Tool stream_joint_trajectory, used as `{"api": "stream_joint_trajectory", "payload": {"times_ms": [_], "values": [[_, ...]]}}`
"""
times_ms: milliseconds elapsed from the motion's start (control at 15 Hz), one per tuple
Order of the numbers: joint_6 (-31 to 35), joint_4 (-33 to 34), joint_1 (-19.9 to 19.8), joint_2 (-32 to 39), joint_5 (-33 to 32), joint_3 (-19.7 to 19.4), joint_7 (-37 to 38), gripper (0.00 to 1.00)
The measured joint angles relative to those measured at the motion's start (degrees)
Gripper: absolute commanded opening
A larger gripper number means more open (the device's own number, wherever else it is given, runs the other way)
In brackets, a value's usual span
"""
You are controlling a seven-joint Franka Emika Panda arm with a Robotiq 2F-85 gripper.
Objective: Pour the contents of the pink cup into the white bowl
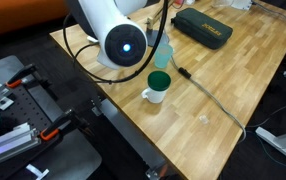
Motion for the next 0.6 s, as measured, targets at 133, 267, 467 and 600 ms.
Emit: {"api": "stream_joint_trajectory", "payload": {"times_ms": [133,267,467,600], "values": [[0.0,-1.9,-0.2,0.0,3.8,-0.6,-1.9,0.04],[0.0,-3.3,-0.3,0.1,6.6,-1.3,-2.9,0.04],[-0.1,-4.6,-0.6,0.2,9.5,-2.0,-3.2,0.04],[-0.1,-5.0,-0.7,0.4,10.7,-2.2,-3.2,0.04]]}}
